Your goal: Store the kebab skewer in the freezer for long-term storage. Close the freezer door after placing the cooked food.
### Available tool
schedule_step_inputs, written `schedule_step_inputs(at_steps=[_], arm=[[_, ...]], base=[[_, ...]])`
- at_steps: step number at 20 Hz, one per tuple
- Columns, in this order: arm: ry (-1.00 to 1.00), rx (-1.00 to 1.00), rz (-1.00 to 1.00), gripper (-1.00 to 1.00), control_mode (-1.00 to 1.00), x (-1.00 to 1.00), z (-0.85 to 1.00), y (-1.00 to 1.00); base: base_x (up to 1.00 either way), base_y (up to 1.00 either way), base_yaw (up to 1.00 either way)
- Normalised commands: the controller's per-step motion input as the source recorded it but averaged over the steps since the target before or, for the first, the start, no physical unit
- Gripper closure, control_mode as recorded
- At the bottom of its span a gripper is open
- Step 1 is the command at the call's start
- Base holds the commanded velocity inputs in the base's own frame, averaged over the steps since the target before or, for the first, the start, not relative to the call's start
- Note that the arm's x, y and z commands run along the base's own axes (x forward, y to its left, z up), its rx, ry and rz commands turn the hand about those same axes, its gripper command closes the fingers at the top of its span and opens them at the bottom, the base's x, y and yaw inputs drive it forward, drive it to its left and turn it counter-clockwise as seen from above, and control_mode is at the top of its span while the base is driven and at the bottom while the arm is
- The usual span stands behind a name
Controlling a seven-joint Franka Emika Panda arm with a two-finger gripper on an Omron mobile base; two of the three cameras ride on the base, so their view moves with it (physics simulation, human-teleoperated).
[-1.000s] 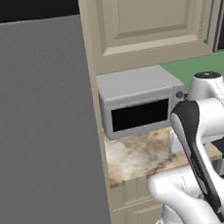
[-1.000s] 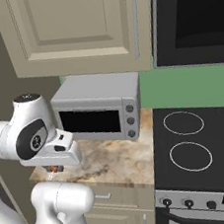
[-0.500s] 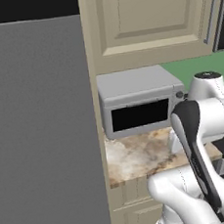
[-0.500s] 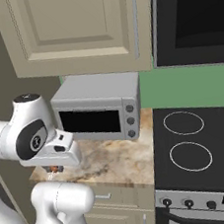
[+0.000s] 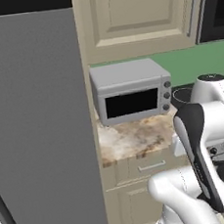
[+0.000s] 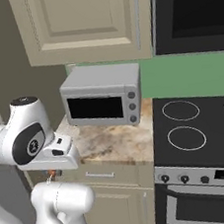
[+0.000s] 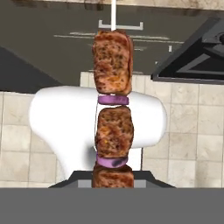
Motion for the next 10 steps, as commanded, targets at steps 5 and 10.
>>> schedule_step_inputs(at_steps=[5,10], arm=[[0.0,0.0,0.0,1.0,1.0,0.0,0.0,0.0],[0.0,0.0,0.0,1.0,1.0,0.0,0.0,0.0]], base=[[-0.69,0.03,0.0],[-0.76,0.07,0.07]])
